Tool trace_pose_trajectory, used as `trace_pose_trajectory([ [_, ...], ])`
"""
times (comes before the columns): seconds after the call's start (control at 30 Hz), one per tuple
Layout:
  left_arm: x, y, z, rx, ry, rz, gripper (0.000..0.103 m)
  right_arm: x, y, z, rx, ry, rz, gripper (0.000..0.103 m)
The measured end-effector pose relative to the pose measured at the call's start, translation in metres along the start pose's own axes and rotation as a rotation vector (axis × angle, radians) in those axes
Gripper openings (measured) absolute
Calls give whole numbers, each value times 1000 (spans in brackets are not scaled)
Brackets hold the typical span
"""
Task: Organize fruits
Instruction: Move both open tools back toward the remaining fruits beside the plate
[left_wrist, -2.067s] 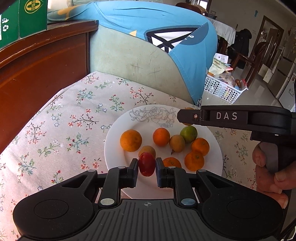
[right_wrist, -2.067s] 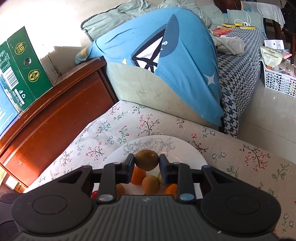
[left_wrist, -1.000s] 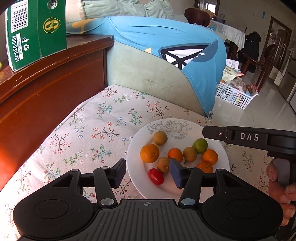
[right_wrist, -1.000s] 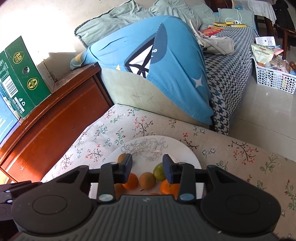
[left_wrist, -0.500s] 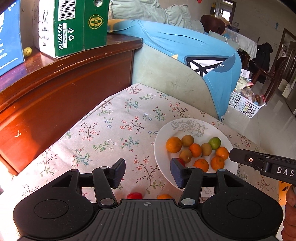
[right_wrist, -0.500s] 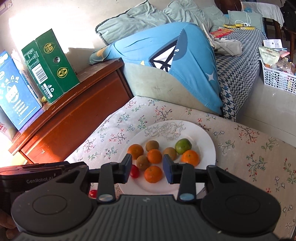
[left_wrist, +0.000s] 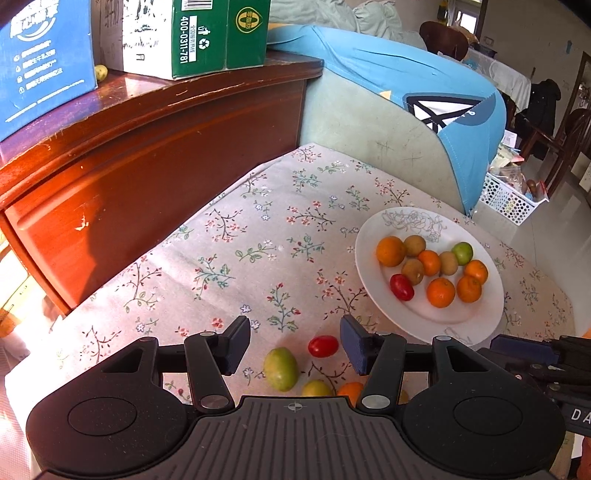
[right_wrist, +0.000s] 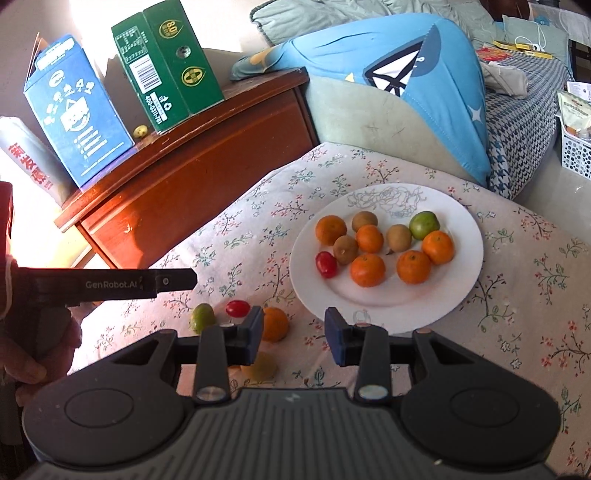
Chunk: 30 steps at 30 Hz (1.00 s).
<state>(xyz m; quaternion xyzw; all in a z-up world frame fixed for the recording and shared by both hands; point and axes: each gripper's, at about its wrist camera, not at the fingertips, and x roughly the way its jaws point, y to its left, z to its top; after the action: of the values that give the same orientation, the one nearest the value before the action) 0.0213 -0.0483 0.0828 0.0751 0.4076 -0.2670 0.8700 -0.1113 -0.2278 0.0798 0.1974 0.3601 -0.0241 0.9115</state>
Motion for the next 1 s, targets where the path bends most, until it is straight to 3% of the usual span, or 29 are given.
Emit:
trace_pose_trajectory([
  [0.43,23,15,-16,-9,94,38,53,30,25,-29,-104,121,33,38],
  [1.0,43,18,-21,-24,101,1,52,52,33,-36,-133,146,12,38],
])
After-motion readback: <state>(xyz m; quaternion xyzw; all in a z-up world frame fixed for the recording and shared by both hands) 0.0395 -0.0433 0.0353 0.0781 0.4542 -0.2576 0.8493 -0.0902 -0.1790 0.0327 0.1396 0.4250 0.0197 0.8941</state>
